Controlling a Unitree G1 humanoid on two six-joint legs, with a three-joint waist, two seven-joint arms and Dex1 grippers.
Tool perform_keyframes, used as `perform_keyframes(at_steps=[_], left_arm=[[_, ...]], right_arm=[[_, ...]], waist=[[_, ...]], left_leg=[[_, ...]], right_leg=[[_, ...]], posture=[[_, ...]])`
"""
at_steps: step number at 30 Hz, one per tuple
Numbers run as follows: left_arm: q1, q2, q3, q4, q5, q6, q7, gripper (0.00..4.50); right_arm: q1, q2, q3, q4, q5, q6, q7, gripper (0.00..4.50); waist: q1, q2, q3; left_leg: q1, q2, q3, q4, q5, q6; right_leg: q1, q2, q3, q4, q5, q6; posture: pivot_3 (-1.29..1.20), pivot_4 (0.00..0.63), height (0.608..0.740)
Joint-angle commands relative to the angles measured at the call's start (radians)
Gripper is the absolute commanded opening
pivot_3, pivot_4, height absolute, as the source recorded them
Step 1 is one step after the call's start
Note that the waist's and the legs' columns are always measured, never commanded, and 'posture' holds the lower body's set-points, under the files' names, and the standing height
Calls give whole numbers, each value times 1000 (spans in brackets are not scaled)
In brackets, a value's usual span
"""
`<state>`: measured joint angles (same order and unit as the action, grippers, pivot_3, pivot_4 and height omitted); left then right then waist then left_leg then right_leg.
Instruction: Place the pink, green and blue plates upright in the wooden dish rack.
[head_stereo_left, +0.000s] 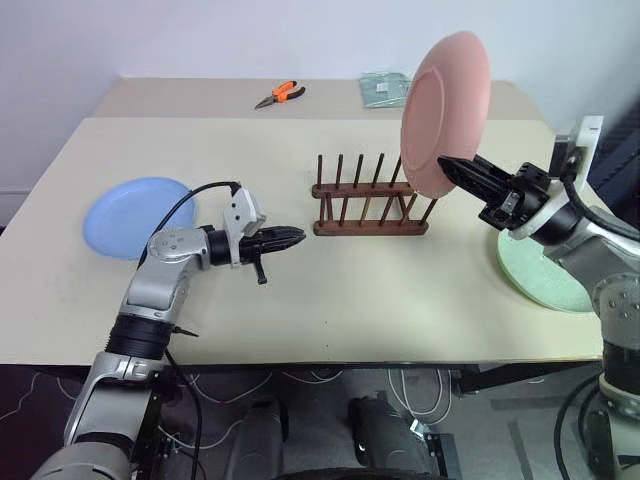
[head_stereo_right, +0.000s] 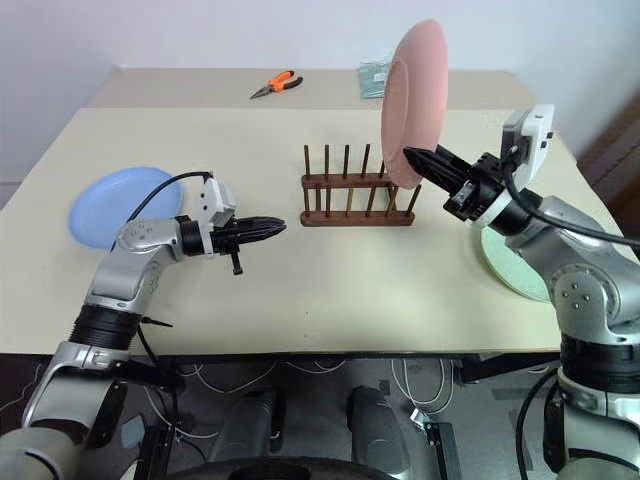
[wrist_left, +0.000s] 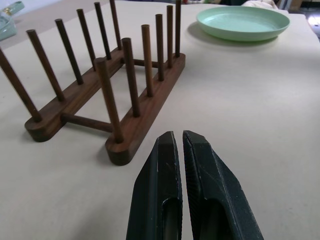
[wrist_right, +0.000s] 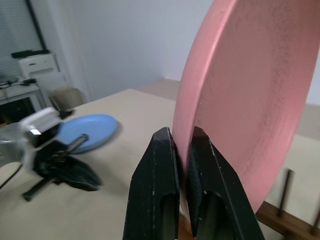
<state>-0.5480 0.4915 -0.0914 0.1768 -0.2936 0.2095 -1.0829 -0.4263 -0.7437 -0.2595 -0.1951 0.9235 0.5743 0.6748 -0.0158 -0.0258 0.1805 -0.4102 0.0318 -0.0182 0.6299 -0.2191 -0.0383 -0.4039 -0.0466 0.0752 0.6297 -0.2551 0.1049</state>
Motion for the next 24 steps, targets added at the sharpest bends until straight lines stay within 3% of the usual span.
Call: perform_keyframes(at_steps=[1,10,11,12,17,21,24], left_arm=[[-6,4,12,-46,-17,8,0,241],[15,-2,9,-85,-19,32,10,241],[16,-3,8,-87,-19,33,11,241],[17,-4,7,-90,-18,34,12,241],[18,-6,4,-98,-17,40,14,241],[20,-5,1,-104,-17,42,13,241],[22,-4,0,-107,-16,41,10,241]], right_arm=[[-50,-14,-4,75,-56,-34,74,38],[-137,20,-9,243,-80,14,159,38],[-143,24,-12,250,-80,19,160,733],[-146,25,-13,251,-86,19,162,945],[-139,15,-10,221,-157,-28,151,3483],[-83,-40,-23,156,-242,-77,156,3483],[82,-147,-83,54,-339,-108,166,3483]], waist=[[-1,0,0],[-4,0,0],[-3,0,0],[-3,0,0],[-1,0,0],[0,0,0],[11,0,0]], left_leg=[[0,0,0,0,0,0],[0,0,0,0,0,0],[0,0,0,0,0,0],[0,0,0,0,0,0],[0,0,0,0,0,0],[0,0,0,-1,0,0],[-1,0,0,-1,0,0]], right_leg=[[0,0,0,0,0,0],[-1,0,0,0,0,0],[-1,0,0,0,0,0],[-1,0,0,0,0,0],[-1,0,0,0,0,0],[-1,0,0,0,0,0],[-1,0,0,0,0,1]], posture=[[0,150,732],[0,150,732],[0,150,732],[0,150,732],[0,150,732],[0,150,732],[0,150,732]])
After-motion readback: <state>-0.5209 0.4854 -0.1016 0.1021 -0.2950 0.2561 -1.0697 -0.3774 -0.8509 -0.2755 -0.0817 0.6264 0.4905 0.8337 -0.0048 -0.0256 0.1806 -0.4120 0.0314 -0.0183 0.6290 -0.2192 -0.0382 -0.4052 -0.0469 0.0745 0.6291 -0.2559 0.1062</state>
